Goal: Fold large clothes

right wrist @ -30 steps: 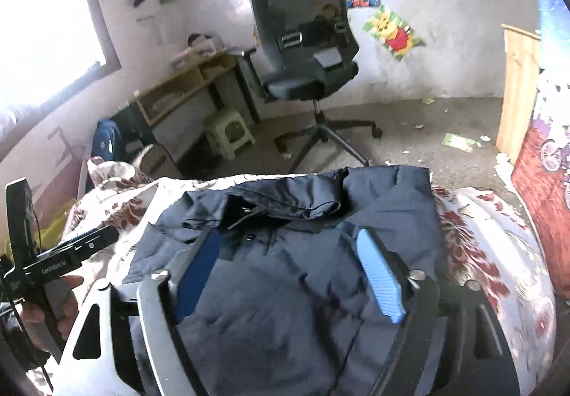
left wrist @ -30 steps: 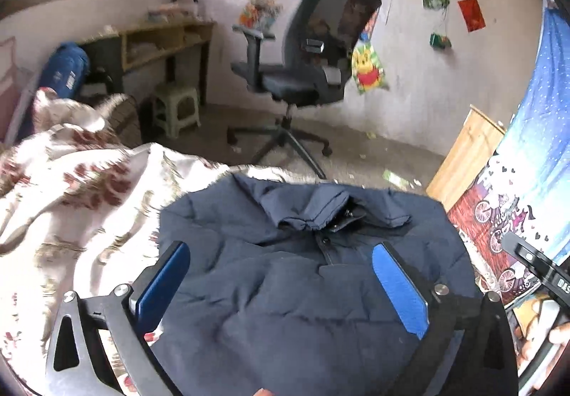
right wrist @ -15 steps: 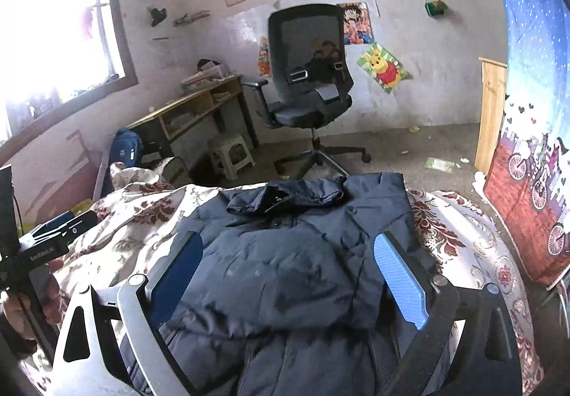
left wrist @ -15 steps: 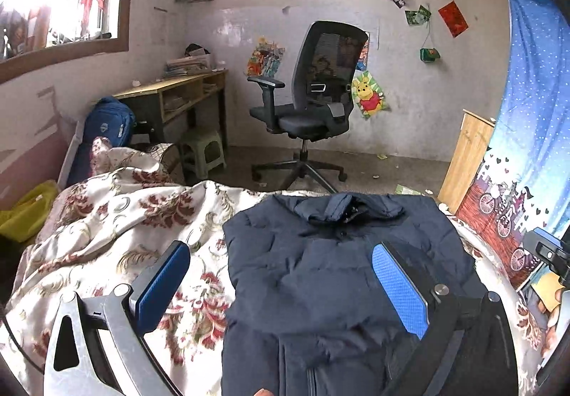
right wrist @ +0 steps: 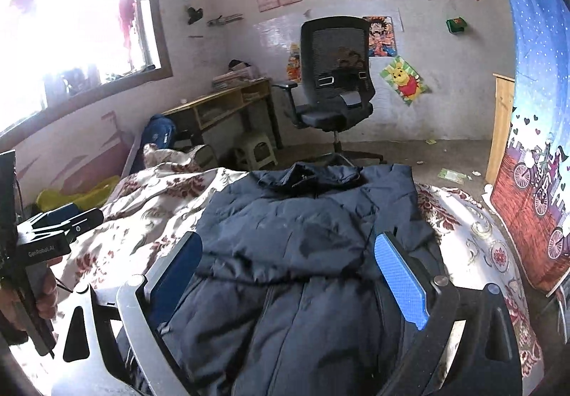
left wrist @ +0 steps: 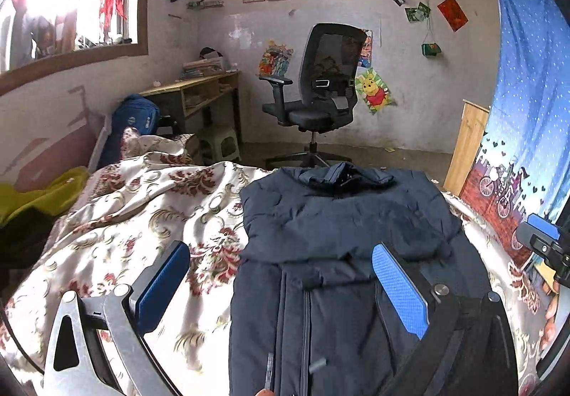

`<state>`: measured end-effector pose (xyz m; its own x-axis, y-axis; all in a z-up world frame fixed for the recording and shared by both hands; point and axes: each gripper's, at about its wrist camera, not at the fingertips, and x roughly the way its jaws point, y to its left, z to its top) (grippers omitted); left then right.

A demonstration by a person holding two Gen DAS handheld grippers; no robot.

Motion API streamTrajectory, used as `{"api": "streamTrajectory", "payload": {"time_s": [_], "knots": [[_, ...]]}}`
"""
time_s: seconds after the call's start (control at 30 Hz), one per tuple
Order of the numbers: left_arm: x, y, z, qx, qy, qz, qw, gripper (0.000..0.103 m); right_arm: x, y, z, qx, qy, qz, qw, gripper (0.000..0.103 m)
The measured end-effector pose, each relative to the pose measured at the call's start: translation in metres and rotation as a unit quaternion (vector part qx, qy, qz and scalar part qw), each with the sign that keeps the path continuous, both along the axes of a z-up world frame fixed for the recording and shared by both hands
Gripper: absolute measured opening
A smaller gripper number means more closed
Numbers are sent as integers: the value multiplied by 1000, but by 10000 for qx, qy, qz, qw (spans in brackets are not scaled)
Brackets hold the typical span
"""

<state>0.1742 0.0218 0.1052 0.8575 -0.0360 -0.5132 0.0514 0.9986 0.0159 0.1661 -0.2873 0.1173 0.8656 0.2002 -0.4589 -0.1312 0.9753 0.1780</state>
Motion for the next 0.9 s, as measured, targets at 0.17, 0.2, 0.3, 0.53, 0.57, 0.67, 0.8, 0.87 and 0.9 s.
{"api": "streamTrajectory", "payload": {"time_s": [0.17, 0.2, 0.3, 0.53, 0.57, 0.67, 0.8, 0.87, 0.9], "knots": [[-36, -7, -7, 116, 22, -31, 9999, 103, -31, -3, -11, -31, 209, 37, 9998, 95], [-44, -9, -11, 119, 68, -74, 9999, 103, -37, -3, -14, -38, 259, 33, 9997, 95], [-58, -12, -22, 140, 149, -206, 9996, 103, -53, -4, -25, -135, 474, 22, 9988, 95], [-79, -16, -56, 155, 414, -535, 9976, 103, -77, -13, -46, -472, 751, -150, 9959, 95], [-81, -17, -60, 159, 452, -570, 9972, 103, -79, -15, -50, -497, 800, -172, 9954, 95], [-87, -23, -70, 262, 477, -703, 9960, 103, -79, -18, -60, -628, 928, -212, 9935, 95], [-94, -32, -86, 485, 530, -908, 9933, 103, -77, -19, -75, -779, 1094, -161, 9908, 95], [-94, -36, -94, 570, 630, -1001, 9913, 103, -74, -18, -82, -857, 1193, -107, 9891, 95], [-94, -37, -98, 609, 685, -1040, 9904, 103, -72, -17, -87, -904, 1249, -71, 9880, 95]]}}
